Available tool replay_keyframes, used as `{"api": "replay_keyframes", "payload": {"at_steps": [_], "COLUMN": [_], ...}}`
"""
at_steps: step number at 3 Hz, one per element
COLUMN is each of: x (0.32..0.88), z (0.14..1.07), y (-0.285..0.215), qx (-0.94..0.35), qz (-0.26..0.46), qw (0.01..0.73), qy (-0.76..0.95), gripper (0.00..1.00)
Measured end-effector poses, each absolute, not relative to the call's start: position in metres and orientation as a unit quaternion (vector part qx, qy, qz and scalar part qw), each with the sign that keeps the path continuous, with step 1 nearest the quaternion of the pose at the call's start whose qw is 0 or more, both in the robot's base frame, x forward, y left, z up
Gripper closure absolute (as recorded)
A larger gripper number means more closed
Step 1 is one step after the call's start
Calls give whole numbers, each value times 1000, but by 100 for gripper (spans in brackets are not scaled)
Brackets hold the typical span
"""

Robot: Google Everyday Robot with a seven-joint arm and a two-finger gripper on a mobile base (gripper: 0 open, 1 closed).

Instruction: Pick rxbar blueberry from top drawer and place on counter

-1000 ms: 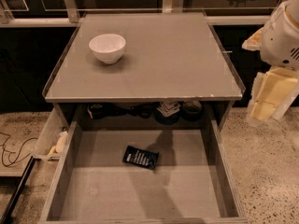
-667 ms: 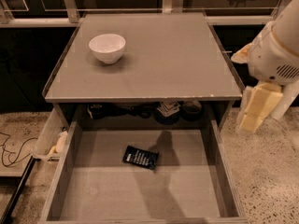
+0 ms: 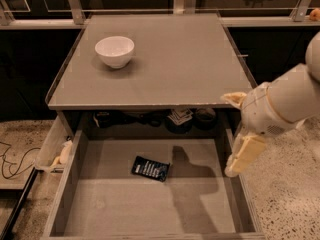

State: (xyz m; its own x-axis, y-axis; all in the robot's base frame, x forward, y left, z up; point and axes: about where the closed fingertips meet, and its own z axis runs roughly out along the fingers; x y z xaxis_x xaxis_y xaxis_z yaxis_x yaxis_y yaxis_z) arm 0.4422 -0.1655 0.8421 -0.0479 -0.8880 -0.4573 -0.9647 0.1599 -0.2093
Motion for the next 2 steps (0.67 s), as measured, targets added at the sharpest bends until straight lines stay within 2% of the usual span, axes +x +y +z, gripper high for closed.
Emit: {"api": "replay_keyframes", "payload": {"at_steps": [1, 2], "x": [454, 454], "z": [782, 782], "y": [-156, -156], "qx": [-635, -635], "qz": [109, 109], "qw": [273, 273], "qy": [714, 714], "gripper": [0, 0]}}
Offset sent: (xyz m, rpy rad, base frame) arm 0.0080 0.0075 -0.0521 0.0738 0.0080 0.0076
